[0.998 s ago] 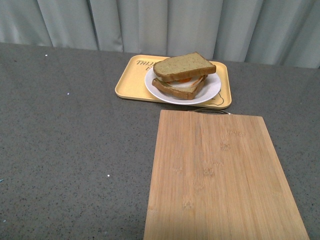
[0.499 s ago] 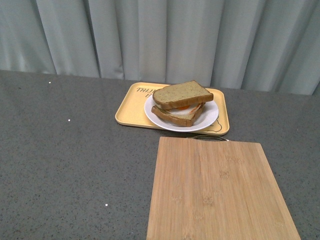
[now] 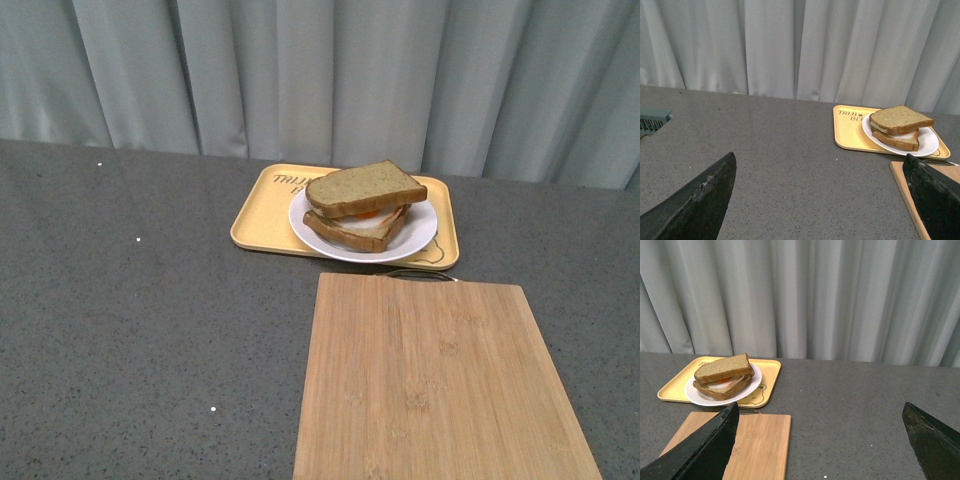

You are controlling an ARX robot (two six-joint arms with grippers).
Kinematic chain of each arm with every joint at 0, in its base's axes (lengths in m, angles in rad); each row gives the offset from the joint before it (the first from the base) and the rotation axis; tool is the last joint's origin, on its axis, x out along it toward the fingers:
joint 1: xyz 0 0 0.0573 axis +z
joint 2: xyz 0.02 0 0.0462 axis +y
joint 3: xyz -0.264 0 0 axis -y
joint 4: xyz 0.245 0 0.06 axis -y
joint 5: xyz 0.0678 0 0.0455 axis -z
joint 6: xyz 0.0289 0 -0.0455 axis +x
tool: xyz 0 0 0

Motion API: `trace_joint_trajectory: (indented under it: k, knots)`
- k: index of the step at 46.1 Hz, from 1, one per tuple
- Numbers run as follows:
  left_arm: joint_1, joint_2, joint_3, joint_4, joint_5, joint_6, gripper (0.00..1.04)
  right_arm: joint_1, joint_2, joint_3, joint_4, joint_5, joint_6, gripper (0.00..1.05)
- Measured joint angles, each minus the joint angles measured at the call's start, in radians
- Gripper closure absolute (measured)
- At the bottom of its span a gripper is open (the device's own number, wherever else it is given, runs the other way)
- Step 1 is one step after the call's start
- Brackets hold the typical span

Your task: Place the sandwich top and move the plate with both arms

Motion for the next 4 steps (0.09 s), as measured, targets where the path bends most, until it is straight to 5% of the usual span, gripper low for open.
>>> trace_joint_trajectory:
  k: [4]
  knots:
    - [0.000, 0.000, 0.000, 0.000, 0.000, 0.000, 0.07, 0.000, 0.000, 0.000, 0.000, 0.000, 0.000, 0.09]
